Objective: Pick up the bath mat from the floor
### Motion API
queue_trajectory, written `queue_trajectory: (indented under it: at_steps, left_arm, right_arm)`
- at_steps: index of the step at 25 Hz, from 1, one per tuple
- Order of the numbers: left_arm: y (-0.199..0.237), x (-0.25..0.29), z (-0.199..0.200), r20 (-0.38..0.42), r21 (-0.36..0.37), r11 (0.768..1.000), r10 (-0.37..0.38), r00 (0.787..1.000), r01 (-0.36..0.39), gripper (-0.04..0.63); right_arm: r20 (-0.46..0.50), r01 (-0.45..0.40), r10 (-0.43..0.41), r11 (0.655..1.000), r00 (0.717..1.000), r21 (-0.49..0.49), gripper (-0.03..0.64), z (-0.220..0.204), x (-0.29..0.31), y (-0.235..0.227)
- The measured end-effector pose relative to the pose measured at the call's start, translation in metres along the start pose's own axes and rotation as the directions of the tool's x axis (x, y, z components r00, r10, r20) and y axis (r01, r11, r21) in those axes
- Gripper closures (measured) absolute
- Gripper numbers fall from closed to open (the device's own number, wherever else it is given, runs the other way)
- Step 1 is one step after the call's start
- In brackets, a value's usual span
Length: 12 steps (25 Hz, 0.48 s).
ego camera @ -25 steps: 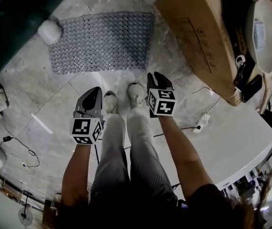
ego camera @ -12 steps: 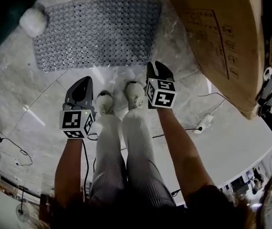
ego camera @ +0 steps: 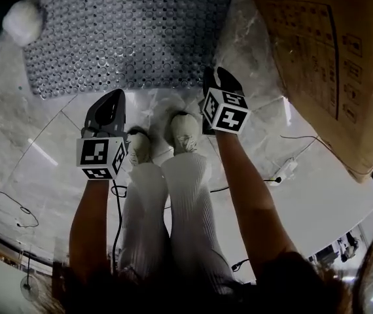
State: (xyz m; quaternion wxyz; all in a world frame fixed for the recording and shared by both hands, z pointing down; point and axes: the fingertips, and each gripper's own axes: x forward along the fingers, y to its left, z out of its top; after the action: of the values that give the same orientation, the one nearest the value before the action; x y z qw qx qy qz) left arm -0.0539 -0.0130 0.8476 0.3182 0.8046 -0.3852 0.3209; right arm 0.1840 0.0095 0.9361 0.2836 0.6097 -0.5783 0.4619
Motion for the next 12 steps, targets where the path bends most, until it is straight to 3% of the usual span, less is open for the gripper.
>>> queue_trajectory:
  at_steps: [12]
  left_arm:
    - [0.018, 0.039, 0.000, 0.035, 0.023, 1.000, 0.003, 0.999, -0.004, 0.588]
  right_arm:
    - [-0.016, -0.066, 0.066, 0.998, 0.998, -0.010, 0.471, -0.004, 0.047, -0.005]
